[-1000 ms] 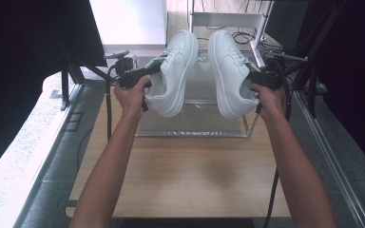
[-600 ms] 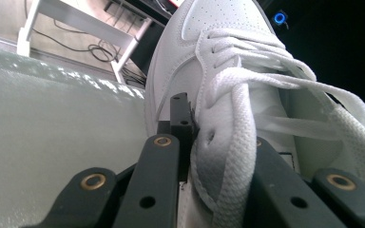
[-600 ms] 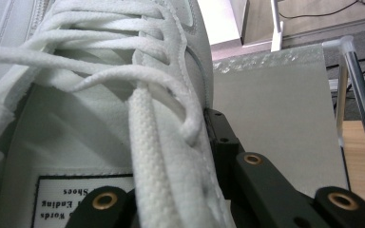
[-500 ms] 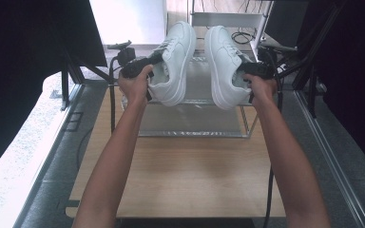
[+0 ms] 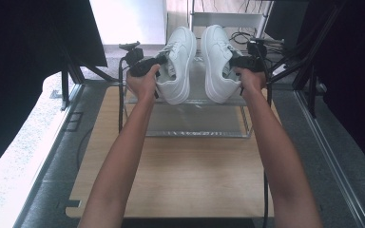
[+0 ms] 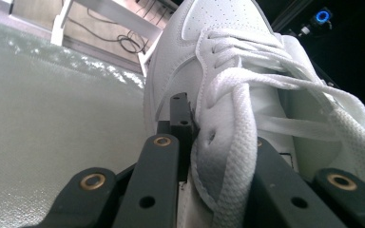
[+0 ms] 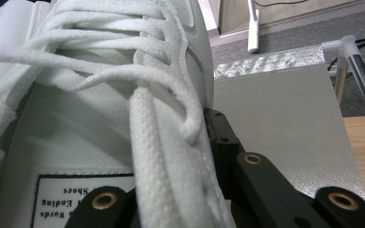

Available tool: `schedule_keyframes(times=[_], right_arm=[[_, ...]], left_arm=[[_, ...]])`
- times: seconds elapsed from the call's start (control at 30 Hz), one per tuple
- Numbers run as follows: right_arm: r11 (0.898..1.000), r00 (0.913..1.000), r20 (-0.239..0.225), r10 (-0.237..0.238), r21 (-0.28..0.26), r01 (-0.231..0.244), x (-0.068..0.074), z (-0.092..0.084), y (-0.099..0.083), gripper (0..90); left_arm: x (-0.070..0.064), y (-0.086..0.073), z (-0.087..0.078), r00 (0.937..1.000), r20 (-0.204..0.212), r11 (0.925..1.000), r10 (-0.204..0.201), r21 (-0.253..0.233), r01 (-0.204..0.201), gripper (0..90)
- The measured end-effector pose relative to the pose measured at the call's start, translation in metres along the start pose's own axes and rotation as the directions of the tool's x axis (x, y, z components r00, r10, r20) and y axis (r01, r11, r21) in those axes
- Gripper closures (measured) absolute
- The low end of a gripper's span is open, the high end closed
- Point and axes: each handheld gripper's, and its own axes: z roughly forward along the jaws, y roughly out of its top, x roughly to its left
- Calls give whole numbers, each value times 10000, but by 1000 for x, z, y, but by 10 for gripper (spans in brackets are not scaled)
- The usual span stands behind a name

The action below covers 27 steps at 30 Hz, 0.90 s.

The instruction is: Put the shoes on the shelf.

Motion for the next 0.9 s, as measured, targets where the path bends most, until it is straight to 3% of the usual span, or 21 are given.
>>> schedule_keyframes(times=[0.03, 0.17, 0.27, 0.4, 0.43, 0.5, 0.6, 0.67, 0.77, 0.83, 0.87, 0.9], right_arm=[[9999, 10000, 85, 52, 131, -53, 3, 4, 0, 872], [9997, 9997, 242, 63, 236, -69, 6, 9, -1, 868], [9996, 9982, 604, 60, 279, -77, 9, 16, -4, 852], [9991, 9967, 806, 62, 406, -95, 10, 21, -8, 853], [9985, 9962, 781, 398, 333, -425, 10, 23, -10, 855], [9977, 9953, 742, 629, 212, -647, 8, 25, -10, 858], [9945, 9928, 624, 1026, 125, -1035, 6, 26, -9, 858], [9940, 9927, 583, 1056, 214, -1070, 7, 28, -10, 854], [9958, 9930, 813, 858, 238, -880, 12, 32, -11, 813], [9958, 9926, 831, 883, 154, -898, 13, 33, -12, 791], [9961, 9929, 810, 872, 68, -880, 13, 34, -12, 762], [9959, 9934, 712, 904, 9, -907, 14, 36, -14, 697]], left_arm=[[2, 0, 3, 9999, -46, 9999, -149, 85, 149, 837], [2, 0, 6, 9995, -328, 10000, -31, 89, 34, 835], [3, -2, 10, 9977, -648, 9998, -186, 95, 193, 828], [4, -4, 18, 9944, -844, 9978, -633, 119, 645, 818], [4, -4, 18, 9928, -949, 9971, -731, 139, 748, 815], [3, -3, 21, 9887, -1283, 9965, -774, 208, 807, 810], [3, -2, 23, 9892, -1192, 9954, -848, 339, 894, 798], [2, -2, 27, 9887, -1102, 9933, -1016, 432, 1069, 774], [0, -5, 37, 9895, -1096, 9933, -942, 558, 1008, 709], [0, -7, 41, 9911, -931, 9918, -947, 765, 1020, 631], [-1, -9, 45, 9938, -504, 9906, -995, 895, 1037, 631], [-7, -10, 46, 9957, -786, 9961, -499, 689, 554, 570]])
